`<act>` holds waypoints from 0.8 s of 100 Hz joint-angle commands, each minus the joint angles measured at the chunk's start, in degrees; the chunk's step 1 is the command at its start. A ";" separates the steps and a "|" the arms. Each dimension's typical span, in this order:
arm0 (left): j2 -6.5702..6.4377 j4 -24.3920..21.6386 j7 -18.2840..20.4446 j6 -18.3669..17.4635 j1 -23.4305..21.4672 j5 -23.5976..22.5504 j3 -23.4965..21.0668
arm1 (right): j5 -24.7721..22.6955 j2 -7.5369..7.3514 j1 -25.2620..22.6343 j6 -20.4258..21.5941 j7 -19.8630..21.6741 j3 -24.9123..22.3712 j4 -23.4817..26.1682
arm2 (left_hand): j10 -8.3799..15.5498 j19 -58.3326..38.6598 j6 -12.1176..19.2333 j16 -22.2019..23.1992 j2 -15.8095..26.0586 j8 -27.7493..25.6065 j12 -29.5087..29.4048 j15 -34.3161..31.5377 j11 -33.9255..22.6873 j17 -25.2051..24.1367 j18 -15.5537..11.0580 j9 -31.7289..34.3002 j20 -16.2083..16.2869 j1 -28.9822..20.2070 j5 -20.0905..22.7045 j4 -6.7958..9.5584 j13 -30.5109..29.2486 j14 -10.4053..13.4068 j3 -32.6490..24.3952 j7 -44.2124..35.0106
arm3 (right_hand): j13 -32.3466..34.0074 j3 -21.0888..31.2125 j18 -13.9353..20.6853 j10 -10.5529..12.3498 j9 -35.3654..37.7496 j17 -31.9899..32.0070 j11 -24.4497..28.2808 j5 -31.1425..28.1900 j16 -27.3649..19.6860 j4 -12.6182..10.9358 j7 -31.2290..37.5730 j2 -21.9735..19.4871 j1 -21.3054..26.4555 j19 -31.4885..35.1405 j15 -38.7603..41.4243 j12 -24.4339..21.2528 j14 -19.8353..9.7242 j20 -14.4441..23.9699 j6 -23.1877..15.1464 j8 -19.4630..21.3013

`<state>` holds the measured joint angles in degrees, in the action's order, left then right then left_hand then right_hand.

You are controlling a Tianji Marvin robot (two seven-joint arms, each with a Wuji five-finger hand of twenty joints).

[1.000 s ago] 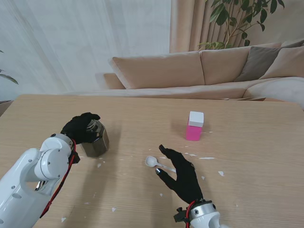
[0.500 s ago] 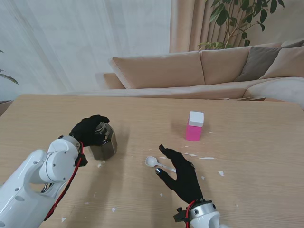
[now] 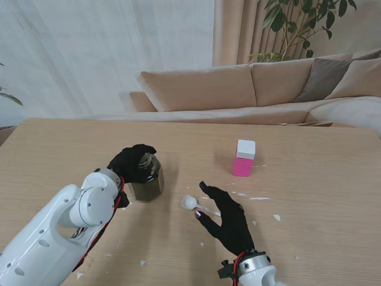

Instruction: Portion coffee beans from the glass jar into the coffee jar

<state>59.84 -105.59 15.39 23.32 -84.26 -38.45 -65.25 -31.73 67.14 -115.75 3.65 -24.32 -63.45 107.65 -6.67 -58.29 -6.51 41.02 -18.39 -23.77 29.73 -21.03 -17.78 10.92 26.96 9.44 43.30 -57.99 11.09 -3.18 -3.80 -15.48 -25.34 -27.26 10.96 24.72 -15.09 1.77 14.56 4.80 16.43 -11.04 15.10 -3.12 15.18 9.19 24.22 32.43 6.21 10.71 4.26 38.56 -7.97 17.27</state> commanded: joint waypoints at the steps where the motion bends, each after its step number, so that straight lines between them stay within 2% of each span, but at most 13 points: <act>1: 1.09 0.85 1.28 0.40 -0.12 1.19 1.45 | 0.11 0.27 -0.46 0.22 0.64 0.08 0.33 | -0.94 -2.35 -3.85 2.74 -0.23 0.09 0.42 -10.31 -1.47 0.60 -7.73 1.13 -0.03 -3.51 -2.20 1.33 -6.41 0.46 -3.65 -2.51 | 0.87 0.09 1.21 1.24 1.17 0.12 0.45 -0.36 0.01 0.82 0.80 0.48 0.56 0.35 0.35 0.25 -1.26 0.75 -1.89 0.63; 30: 1.99 3.12 -1.37 1.04 2.73 4.93 5.05 | 0.07 0.30 -0.65 0.26 0.44 -0.04 0.36 | -1.04 -2.29 -4.09 2.58 -0.40 0.18 0.35 -10.39 -1.39 0.52 -7.75 1.03 -0.28 -3.45 -2.14 1.19 -6.23 0.49 -4.13 -2.78 | 0.84 0.10 1.23 1.28 1.19 0.10 0.49 -0.37 0.01 0.82 0.87 0.51 0.62 0.36 0.36 0.27 -1.33 0.75 -1.81 0.66; 49: 2.37 4.43 -2.23 0.67 3.76 7.02 6.48 | 0.00 0.31 -0.72 0.25 0.33 -0.07 0.35 | -1.02 0.02 -3.87 1.49 -0.68 0.38 -0.32 -9.04 0.05 -0.55 -7.78 0.71 -1.64 -2.75 -2.51 0.97 -5.22 1.51 -4.08 -2.92 | 0.90 0.08 1.23 1.27 1.22 0.07 0.49 -0.44 0.01 0.83 0.91 0.56 0.61 0.38 0.38 0.27 -1.19 0.76 -1.91 0.67; 69: 2.21 4.40 -1.88 -0.32 3.76 6.28 6.28 | -0.09 0.31 -0.69 0.29 0.27 -0.07 0.29 | 0.29 5.36 -2.04 -0.92 -2.23 1.19 -0.43 -4.45 3.87 -6.04 -6.69 -0.05 -2.89 1.98 -2.85 0.65 -1.83 2.91 -2.86 -1.63 | 0.89 0.15 1.22 1.33 1.20 0.07 0.49 -0.41 0.01 0.81 0.92 0.56 0.70 0.39 0.39 0.27 -1.26 0.76 -1.90 0.67; 74: 2.01 4.14 -1.34 -0.94 3.61 5.49 5.96 | -0.08 0.29 -0.65 0.28 0.36 -0.06 0.27 | 1.11 8.08 -1.06 -1.84 -2.62 2.40 -0.44 -1.89 5.60 -9.16 -7.47 -0.47 -2.74 3.86 -2.80 0.50 -0.32 3.95 -1.99 1.09 | 0.83 0.12 1.24 1.31 1.18 0.07 0.48 -0.39 0.01 0.82 0.91 0.52 0.64 0.39 0.37 0.27 -1.28 0.76 -1.91 0.67; 80: 1.80 3.89 -0.90 -2.27 3.37 4.16 5.49 | -0.08 0.28 -0.59 0.29 0.41 -0.02 0.23 | 1.70 15.48 0.36 -4.20 -3.13 2.33 -0.75 4.69 8.21 -13.36 -9.53 -0.99 -2.89 6.30 -2.82 0.37 0.48 5.43 -0.97 3.76 | 0.83 0.10 1.26 1.30 1.15 0.07 0.47 -0.37 0.00 0.82 0.91 0.58 0.64 0.39 0.37 0.26 -1.27 0.76 -1.87 0.67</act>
<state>61.72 -101.84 12.68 22.41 -79.69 -33.33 -59.71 -31.82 67.18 -116.07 3.76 -24.72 -63.62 107.71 -6.48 -51.08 -7.60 38.92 -18.51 -22.14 29.73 -20.75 -12.47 0.22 20.96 10.32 43.47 -53.28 10.59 -3.23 -4.99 -12.27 -26.59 -25.17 10.96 24.72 -15.09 1.77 14.56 4.79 16.43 -11.04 15.10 -3.12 15.37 9.19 24.22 32.44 6.21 10.73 4.26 38.56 -7.97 17.27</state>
